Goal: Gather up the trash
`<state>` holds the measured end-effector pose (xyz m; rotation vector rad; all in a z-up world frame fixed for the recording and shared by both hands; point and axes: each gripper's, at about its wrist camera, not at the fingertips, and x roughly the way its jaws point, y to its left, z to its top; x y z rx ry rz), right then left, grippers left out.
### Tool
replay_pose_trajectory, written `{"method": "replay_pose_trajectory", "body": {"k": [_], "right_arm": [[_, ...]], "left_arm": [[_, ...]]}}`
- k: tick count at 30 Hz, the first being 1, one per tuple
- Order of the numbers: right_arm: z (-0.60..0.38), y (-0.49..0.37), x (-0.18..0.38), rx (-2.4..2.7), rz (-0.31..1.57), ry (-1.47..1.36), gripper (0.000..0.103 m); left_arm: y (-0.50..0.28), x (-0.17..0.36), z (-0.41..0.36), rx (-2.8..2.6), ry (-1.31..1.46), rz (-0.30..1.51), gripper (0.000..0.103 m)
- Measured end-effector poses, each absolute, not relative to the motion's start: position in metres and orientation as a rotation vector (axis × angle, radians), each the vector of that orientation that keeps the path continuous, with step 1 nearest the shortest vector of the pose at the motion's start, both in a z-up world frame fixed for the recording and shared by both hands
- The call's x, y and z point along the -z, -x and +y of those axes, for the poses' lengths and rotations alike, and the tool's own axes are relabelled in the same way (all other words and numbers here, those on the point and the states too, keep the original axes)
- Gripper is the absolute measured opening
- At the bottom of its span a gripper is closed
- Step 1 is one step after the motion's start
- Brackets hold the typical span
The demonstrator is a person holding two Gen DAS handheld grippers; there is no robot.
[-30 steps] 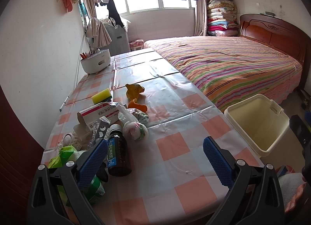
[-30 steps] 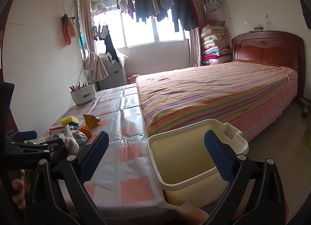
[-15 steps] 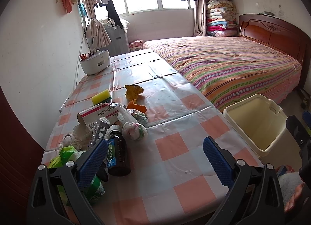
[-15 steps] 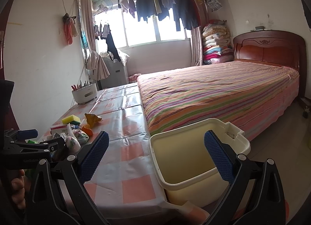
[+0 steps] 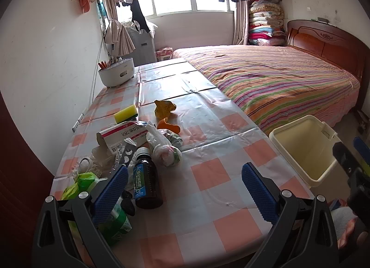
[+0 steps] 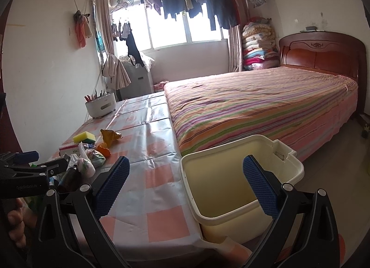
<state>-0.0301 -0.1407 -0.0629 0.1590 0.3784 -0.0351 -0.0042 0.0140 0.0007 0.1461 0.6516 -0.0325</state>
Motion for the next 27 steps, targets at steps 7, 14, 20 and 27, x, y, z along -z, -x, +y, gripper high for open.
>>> {"method": "replay_pose_trajectory", "body": {"k": [7,14,20,27], "right_arm": [[-0.135,0.014,0.064,-0.002,0.362,-0.146,0.097],[-0.134,0.003,0.068,-0.015,0.369,-0.148,0.097],[-0.134,0.001,0.07,-0.005,0.374,-0.133,0.097],[-0.133,-0.001,0.07,-0.001,0.382,-0.127,0.097]], "left_arm": [[0.006,-0.003,0.017,0.026,-0.145,0.649,0.096],[0.012,-0.005,0.015,0.025,-0.166,0.635,0.096],[0.015,-0.008,0.013,0.026,-0.166,0.628,0.096],[0.019,-0.014,0.019,0.015,-0.155,0.616,0.096]]}}
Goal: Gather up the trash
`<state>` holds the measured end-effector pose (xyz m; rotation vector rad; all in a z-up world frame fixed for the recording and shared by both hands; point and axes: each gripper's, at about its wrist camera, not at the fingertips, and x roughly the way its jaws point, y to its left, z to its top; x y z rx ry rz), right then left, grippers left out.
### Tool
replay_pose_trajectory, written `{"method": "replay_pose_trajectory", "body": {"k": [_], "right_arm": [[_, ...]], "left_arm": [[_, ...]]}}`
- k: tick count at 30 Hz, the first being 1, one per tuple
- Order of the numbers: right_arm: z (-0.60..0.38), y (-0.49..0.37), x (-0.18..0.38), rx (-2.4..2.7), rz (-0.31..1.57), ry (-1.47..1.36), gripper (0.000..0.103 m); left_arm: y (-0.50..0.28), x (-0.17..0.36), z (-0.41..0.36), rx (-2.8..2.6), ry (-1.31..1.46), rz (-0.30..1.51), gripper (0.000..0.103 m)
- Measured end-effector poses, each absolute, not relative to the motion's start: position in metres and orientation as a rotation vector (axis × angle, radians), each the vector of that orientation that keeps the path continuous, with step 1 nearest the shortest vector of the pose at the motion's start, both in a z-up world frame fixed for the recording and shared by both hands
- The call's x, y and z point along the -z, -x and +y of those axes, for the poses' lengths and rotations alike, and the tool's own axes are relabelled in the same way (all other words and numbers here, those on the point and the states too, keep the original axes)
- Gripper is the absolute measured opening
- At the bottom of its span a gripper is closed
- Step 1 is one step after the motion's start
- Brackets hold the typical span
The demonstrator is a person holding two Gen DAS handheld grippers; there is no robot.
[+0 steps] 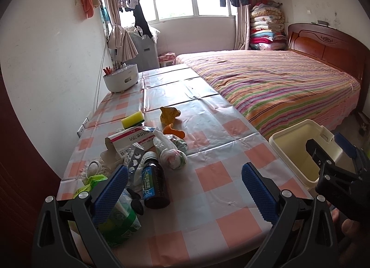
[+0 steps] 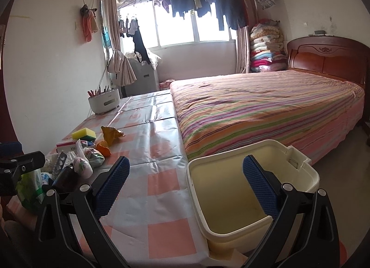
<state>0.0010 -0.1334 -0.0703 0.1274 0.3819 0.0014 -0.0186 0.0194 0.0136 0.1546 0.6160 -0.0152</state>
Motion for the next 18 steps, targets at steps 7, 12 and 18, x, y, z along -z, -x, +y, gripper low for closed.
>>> {"method": "replay_pose_trajectory", "body": {"k": [7,12,18], "right_arm": [[-0.127,-0.004,0.071,-0.015,0.387,-0.112,0.097],[-0.122,-0.006,0.072,-0.034,0.393,-0.099,0.097],[-0.116,-0.009,0.072,-0.069,0.404,-0.086,0.097]], "left_arm": [[0.022,-0.018,0.036,-0.03,-0.147,0.614,0.096],[0.026,-0.021,0.059,-0.076,-0.117,0.612,0.096],[0.034,-0.024,0.085,-0.138,-0.106,0.602,0.096]]}}
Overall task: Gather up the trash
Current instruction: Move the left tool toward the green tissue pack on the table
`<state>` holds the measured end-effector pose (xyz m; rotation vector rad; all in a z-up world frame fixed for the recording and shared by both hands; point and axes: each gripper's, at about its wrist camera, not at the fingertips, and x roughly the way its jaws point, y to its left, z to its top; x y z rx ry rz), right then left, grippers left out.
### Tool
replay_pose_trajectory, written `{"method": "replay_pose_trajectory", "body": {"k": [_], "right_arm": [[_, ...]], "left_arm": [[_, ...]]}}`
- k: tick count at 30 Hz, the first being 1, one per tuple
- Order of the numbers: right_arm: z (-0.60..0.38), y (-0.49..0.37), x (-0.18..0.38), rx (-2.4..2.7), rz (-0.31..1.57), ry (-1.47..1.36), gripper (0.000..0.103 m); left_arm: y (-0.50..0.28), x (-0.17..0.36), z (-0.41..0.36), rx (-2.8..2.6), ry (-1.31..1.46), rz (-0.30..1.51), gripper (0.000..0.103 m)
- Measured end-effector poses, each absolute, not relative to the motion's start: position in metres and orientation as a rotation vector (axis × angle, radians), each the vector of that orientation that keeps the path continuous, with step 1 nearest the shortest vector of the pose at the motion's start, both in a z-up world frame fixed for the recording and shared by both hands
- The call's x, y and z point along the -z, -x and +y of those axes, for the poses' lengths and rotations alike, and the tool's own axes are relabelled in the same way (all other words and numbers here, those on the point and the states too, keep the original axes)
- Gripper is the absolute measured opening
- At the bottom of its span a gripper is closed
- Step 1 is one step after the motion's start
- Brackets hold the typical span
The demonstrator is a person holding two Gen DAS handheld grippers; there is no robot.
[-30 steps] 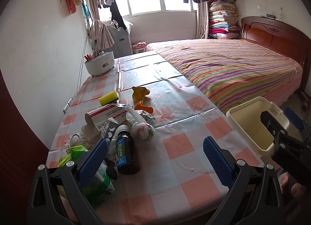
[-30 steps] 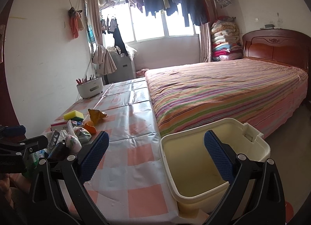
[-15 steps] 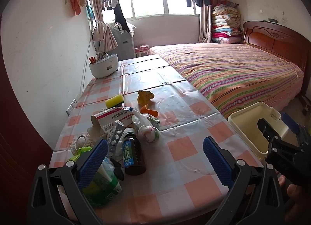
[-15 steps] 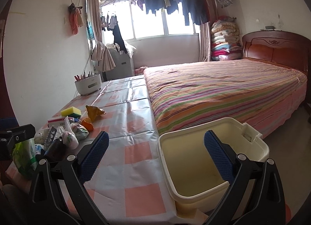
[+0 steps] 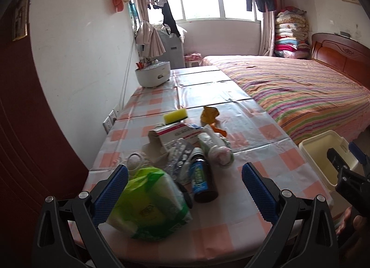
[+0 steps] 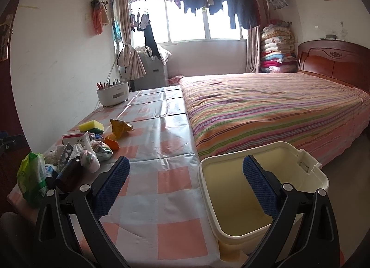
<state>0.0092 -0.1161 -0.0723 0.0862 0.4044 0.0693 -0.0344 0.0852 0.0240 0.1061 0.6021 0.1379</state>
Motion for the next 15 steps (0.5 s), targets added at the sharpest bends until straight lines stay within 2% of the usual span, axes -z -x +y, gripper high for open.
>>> {"method": "replay_pose_trajectory", "body": {"k": [15], "right_arm": [[-0.077,-0.03,0.05,-0.418,0.422,-0.107,0.097]], "left_arm": [[0.054,-0.014,0.157,-0.191,0.015,0.635,0.096]]}}
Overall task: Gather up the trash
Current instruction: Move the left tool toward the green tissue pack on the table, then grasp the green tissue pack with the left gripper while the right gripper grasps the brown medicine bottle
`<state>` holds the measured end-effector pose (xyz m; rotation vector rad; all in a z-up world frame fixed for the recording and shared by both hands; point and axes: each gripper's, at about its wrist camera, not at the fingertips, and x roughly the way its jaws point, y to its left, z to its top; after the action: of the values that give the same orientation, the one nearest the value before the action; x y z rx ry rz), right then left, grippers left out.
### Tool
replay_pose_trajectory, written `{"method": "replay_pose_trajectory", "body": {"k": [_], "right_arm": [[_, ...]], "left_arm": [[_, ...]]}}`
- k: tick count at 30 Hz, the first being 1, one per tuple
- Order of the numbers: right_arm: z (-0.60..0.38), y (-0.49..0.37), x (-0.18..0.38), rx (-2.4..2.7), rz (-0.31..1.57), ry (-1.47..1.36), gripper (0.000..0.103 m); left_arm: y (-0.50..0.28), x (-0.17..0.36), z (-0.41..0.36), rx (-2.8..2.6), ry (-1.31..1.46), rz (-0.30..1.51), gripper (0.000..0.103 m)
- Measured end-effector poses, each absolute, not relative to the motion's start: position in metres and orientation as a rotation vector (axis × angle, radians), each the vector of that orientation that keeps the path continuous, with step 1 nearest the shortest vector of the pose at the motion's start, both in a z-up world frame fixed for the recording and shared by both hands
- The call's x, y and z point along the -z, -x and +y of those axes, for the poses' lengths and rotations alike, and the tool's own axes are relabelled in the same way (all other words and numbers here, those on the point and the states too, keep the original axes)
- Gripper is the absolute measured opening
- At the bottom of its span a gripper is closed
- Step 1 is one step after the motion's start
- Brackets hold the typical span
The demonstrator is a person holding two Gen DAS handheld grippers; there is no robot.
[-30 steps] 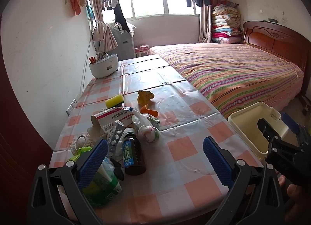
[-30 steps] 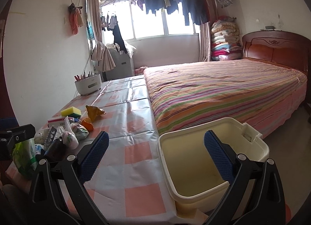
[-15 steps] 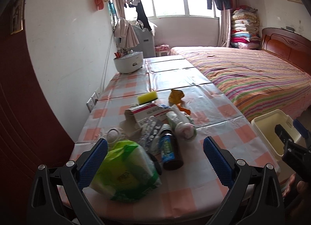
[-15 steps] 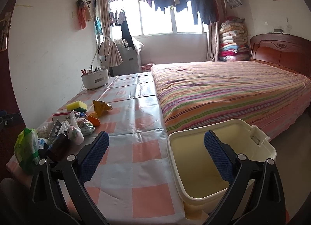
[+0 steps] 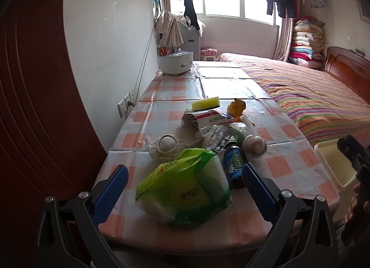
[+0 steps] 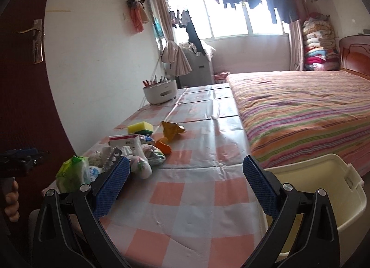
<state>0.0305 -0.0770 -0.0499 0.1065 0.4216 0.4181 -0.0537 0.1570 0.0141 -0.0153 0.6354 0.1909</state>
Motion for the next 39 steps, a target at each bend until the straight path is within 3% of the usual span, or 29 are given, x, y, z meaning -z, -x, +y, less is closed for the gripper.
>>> {"method": "replay_pose_trajectory", "body": {"k": [16,20,29,39], "right_arm": [[0.026,-0.066,0.084,-0.675,0.756,-0.081,0.095],[0.057,-0.078,0.088,-0.691,0.839,-0.046,0.081],[0.088,-0.117,0.114,-0.652,1.027,-0.054,0.058],[0.109,-0.16,0.131,-0.6,1.13,-0.03,0.056]], "left_arm": [[0.062,0.003,0.172,-0.165,-0.019,0.651,0.096],[0.062,0.004,0.18,-0.159,-0.01,0.654,0.096],[0.066,0.006,0.203,-0.16,0.047,0.653,0.096],[0.063,0.01,0.216,-0.15,0.076,0.658,0.096]]}}
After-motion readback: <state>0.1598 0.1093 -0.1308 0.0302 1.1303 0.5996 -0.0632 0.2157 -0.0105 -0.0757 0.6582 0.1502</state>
